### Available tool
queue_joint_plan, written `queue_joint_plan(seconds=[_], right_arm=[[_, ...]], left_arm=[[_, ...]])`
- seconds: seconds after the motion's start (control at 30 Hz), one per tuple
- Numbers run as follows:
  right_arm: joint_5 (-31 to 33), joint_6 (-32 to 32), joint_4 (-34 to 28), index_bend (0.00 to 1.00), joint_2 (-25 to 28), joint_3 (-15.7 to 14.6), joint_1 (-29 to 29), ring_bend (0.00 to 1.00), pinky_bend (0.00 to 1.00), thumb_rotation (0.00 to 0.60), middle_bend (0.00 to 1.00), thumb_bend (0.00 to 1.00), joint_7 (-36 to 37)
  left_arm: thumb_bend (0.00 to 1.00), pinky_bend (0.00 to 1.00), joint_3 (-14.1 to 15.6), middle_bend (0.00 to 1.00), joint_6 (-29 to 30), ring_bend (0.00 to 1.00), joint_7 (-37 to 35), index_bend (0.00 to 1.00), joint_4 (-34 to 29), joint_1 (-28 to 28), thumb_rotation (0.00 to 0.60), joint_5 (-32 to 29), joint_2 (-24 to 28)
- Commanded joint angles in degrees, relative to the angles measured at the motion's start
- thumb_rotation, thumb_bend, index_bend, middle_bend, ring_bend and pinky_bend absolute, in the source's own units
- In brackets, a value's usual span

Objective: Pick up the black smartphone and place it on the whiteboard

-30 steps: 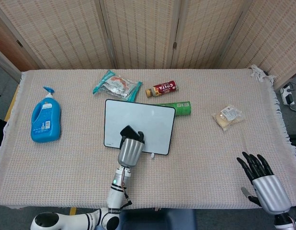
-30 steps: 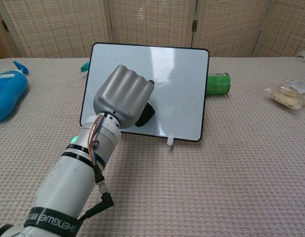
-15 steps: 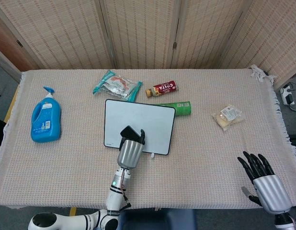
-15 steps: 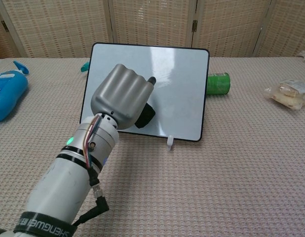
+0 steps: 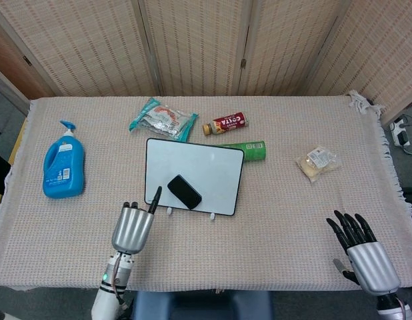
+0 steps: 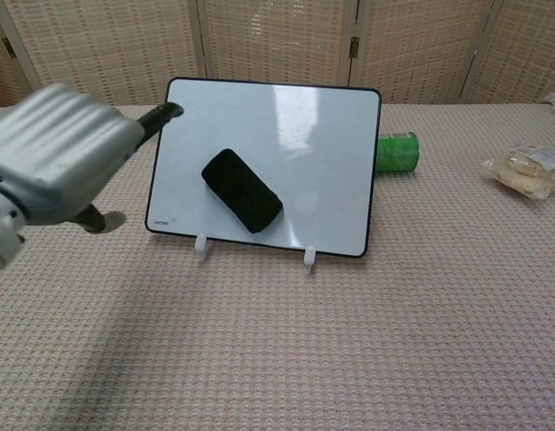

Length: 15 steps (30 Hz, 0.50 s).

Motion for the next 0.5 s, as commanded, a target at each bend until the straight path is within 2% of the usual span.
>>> queue_joint_plan(seconds=[0.03, 0.07, 0.13, 0.23, 0.3, 0.37, 0.5], right_arm=[[0.52, -1.15, -0.17, 0.0, -0.14, 0.15, 0.58, 0.0, 0.0, 0.6, 0.0, 0.29, -0.53], [0.62, -1.46, -0.24, 0.0, -0.16, 0.19, 0.76, 0.0, 0.0, 0.6, 0.0, 0.29, -0.63], [0.81, -1.81, -0.27, 0.0, -0.19, 0.28, 0.96, 0.0, 0.0, 0.6, 0.0, 0.29, -0.74], [1.32, -2.4, -0.32, 0.0, -0.22, 0.58, 1.41, 0.0, 0.0, 0.6, 0.0, 0.29, -0.59], [1.9, -3.16, -0.35, 0.0, -0.22, 0.86, 1.89, 0.0, 0.0, 0.6, 0.0, 0.29, -0.4], [2.51, -4.12, -0.39, 0.0, -0.22, 1.11, 2.47, 0.0, 0.0, 0.6, 0.0, 0.29, -0.29], [2.67, -5.42, -0.5, 0.0, -0.07, 1.06, 3.29, 0.0, 0.0, 0.6, 0.0, 0.29, -0.06]], left_arm=[[0.2, 0.34, 10.66, 0.44, 5.93, 0.31, -15.36, 0.04, -9.71, 9.18, 0.6, 5.05, 14.45], [0.2, 0.25, 12.26, 0.34, 6.54, 0.22, -19.95, 0.03, -10.43, 10.52, 0.6, 5.59, 17.66], [0.2, 0.14, 13.68, 0.2, 8.4, 0.11, -27.92, 0.01, -9.02, 12.65, 0.6, 7.09, 21.31], [0.2, 0.03, 15.18, 0.07, 11.81, 0.01, -41.15, 0.0, -4.19, 17.06, 0.6, 7.59, 24.67], [0.2, 0.0, 15.43, 0.03, 13.21, 0.0, -48.41, 0.0, -0.76, 19.72, 0.6, 7.1, 25.56], [0.2, 0.0, 15.04, 0.01, 13.94, 0.0, -52.02, 0.0, 2.62, 22.03, 0.6, 5.73, 25.49], [0.2, 0.0, 13.34, 0.0, 14.46, 0.0, -53.37, 0.0, 3.54, 23.61, 0.6, 6.16, 25.77]])
